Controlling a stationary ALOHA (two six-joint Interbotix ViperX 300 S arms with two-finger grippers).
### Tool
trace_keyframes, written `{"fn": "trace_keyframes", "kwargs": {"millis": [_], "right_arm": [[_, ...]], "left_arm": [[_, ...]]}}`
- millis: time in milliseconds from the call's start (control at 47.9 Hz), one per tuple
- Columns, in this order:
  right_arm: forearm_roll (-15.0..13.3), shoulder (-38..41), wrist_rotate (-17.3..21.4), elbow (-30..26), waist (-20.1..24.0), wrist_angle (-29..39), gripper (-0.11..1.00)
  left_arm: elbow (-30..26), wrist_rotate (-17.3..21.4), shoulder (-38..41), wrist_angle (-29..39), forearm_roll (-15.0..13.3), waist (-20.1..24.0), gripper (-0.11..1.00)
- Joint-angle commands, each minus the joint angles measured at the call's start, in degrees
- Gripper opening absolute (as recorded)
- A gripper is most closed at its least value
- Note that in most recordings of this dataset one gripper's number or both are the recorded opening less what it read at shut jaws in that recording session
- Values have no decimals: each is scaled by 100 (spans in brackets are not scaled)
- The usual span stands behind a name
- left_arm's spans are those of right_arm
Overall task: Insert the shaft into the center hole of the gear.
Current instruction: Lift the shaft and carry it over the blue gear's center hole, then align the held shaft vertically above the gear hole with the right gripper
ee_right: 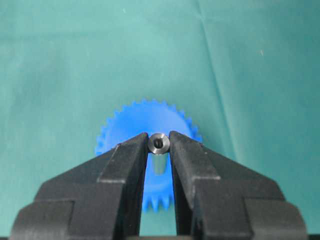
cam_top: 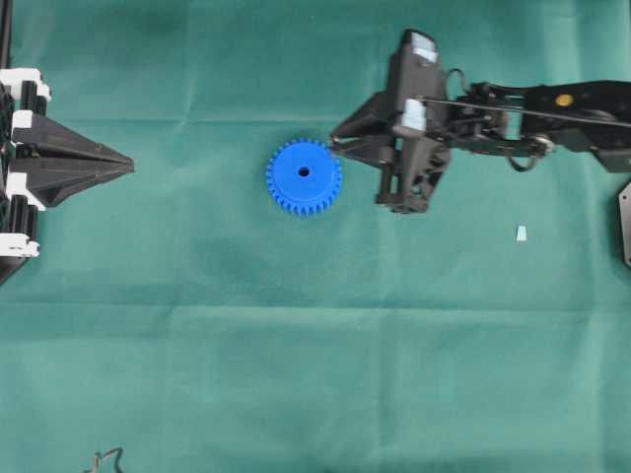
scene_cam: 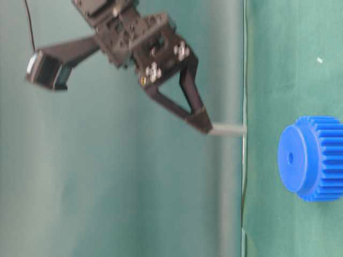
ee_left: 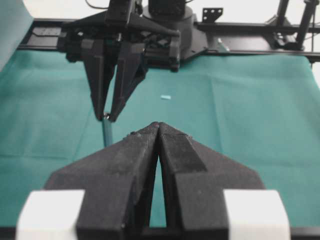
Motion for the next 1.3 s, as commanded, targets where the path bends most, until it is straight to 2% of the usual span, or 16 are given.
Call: {"fn": "trace_keyframes", "kwargs": {"millis": [0,230,731,1274], "right_arm": [[-9,53,9,-325,26,18,17],[-9,281,9,-571,26,70,17],[18,1055,53,-580,114,-264,17],[-9,791,35,-703,114,-352,17]], "left_arm": [[-132,9,18,-26,18,9,0],[-132,9,18,-18,18,9,0],[-132,9,18,-18,18,9,0],[-132,9,9,0,18,9,0]]}}
